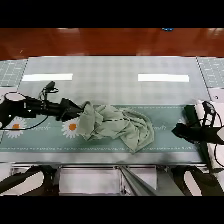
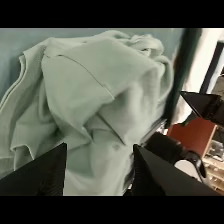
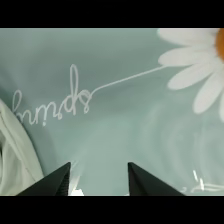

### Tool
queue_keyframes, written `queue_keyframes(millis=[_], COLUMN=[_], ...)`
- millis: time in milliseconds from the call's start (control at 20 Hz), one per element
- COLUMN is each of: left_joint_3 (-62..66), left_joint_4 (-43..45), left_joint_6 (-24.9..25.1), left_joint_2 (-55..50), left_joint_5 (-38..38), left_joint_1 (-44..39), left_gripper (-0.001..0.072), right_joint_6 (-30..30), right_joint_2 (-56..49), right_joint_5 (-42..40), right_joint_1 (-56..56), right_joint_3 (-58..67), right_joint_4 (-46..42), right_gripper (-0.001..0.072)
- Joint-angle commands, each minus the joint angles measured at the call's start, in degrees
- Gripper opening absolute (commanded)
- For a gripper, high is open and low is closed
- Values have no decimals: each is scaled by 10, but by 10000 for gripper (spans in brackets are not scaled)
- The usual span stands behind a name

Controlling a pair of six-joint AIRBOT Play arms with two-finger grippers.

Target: Fold the shirts.

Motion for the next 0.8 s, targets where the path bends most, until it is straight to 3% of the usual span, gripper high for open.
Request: queue_keyframes(millis=[0,50,100,150,200,350,500,750], left_joint_3=[2,7,12,18,24,45,47,47], left_joint_4=[-2,-2,-2,-1,-2,0,0,0], left_joint_6=[16,17,24,41,54,52,52,53], left_joint_2=[-21,-22,-22,-23,-23,-23,-23,-23], left_joint_5=[67,76,78,77,76,73,73,73], left_joint_1=[-63,-80,-92,-95,-94,-70,-61,-62], left_gripper=[508,505,437,76,28,28,28,29], right_joint_6=[-18,-18,-18,-28,-50,-93,-26,-9], right_joint_2=[2,2,2,2,2,2,-12,-90], right_joint_5=[-1,7,19,31,38,38,37,-2], right_joint_1=[7,8,8,8,8,44,100,213], right_joint_3=[-21,-21,-22,-27,-40,-45,-45,-45], right_joint_4=[32,33,36,40,59,193,160,172], right_gripper=[405,405,405,405,406,405,405,405])
